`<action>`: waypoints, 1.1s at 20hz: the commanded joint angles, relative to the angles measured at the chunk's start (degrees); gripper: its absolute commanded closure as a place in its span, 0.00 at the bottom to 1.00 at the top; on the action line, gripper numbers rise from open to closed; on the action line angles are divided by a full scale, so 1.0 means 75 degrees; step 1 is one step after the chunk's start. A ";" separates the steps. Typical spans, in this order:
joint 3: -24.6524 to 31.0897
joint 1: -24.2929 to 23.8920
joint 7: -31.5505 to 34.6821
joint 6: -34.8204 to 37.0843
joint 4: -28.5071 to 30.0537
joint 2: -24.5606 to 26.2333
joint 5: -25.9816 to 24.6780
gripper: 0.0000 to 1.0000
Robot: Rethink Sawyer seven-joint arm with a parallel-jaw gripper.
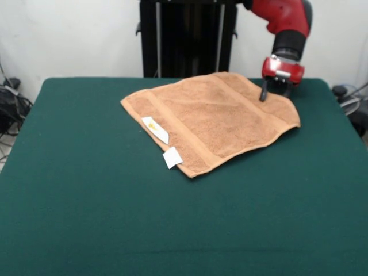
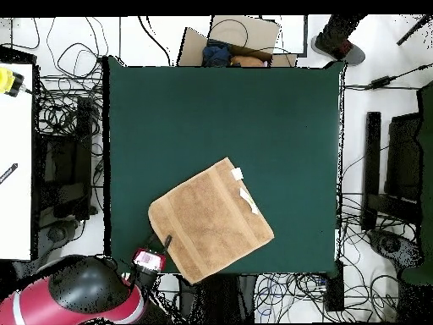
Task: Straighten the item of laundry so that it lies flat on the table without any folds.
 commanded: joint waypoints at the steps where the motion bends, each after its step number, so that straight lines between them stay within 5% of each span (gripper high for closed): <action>1: 0.0511 0.0330 0.1797 0.1871 0.1732 0.1415 0.1029 0.00; 22: 0.0410 0.0637 0.1094 0.2032 0.1322 0.1054 0.1755 0.00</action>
